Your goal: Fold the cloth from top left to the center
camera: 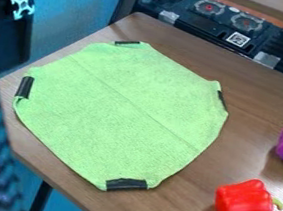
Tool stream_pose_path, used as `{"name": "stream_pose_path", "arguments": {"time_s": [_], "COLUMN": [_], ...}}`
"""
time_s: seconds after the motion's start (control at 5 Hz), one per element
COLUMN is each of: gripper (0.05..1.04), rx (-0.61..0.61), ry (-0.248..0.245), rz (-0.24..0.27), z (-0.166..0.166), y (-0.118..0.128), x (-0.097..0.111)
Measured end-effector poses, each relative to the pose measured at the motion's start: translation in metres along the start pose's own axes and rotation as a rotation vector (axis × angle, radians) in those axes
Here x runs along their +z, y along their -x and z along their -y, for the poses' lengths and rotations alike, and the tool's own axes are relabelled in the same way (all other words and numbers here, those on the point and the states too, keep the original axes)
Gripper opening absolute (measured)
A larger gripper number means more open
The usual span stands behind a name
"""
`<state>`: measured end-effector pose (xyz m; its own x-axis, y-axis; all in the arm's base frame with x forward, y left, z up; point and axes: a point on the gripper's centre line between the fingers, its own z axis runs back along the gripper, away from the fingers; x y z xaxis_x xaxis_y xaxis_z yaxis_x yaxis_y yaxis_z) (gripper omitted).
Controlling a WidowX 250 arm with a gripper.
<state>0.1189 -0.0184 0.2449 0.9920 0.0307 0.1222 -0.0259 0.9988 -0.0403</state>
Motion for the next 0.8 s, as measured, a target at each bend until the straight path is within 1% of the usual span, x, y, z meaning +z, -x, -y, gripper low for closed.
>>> {"name": "stream_pose_path", "arguments": {"time_s": [0.2, 0.4, 0.6, 0.8], "gripper": [1.008, 1.007, 1.005, 1.004], "rx": [-0.008, -0.061, -0.117, -0.163], "ry": [0.002, -0.015, -0.059, -0.102], "rz": [0.001, 0.026, 0.072, 0.146], "z": [0.000, -0.026, -0.050, -0.078], "y": [0.002, 0.009, 0.010, -0.011], "x": [-0.001, -0.008, -0.023, -0.044]}}
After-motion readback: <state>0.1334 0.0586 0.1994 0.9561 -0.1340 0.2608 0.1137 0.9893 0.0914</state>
